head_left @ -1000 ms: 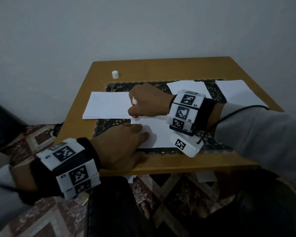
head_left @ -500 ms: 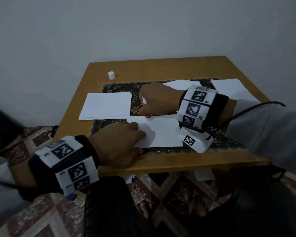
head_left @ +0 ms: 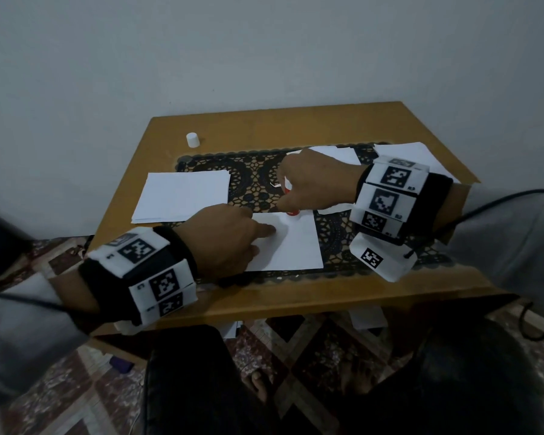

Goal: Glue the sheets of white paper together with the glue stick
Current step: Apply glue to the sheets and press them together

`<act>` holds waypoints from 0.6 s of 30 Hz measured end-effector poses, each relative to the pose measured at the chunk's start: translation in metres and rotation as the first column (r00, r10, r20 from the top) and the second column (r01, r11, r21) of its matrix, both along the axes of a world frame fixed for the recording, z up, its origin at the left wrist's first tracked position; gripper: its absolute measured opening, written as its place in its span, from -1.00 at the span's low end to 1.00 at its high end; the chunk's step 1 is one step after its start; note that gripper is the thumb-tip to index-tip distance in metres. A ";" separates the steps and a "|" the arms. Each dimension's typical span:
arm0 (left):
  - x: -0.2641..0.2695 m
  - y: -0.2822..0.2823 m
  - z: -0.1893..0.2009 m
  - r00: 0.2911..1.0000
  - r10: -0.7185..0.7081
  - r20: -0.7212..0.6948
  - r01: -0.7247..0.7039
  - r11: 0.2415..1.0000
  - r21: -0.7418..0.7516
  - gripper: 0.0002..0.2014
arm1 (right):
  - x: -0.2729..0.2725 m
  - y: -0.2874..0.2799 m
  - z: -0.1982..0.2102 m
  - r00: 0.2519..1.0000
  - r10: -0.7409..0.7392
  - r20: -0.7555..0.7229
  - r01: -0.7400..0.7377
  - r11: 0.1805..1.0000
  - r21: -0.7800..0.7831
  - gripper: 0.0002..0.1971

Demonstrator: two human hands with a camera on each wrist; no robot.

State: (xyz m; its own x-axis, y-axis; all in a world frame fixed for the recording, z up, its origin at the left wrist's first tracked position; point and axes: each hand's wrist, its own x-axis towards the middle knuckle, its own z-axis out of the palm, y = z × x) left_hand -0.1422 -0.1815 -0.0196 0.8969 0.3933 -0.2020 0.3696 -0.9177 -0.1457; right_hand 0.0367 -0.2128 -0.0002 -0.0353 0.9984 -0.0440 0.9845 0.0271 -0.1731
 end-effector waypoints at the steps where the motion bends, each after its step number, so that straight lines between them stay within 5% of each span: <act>1: 0.002 0.000 0.000 1.000 0.002 -0.007 -0.002 1.000 0.007 -0.47 | 0.001 -0.002 0.000 1.000 -0.008 -0.001 0.008 1.000 -0.002 -0.67; 10: 0.011 0.004 -0.003 0.997 0.030 -0.072 -0.031 0.999 -0.010 -0.45 | 0.013 -0.015 0.005 0.996 -0.091 0.010 0.091 0.996 -0.007 -0.69; 18: 0.016 0.007 -0.003 0.999 0.026 -0.036 -0.029 0.996 -0.087 -0.50 | 0.023 -0.016 0.017 0.981 -0.142 -0.134 0.157 0.982 0.109 -0.59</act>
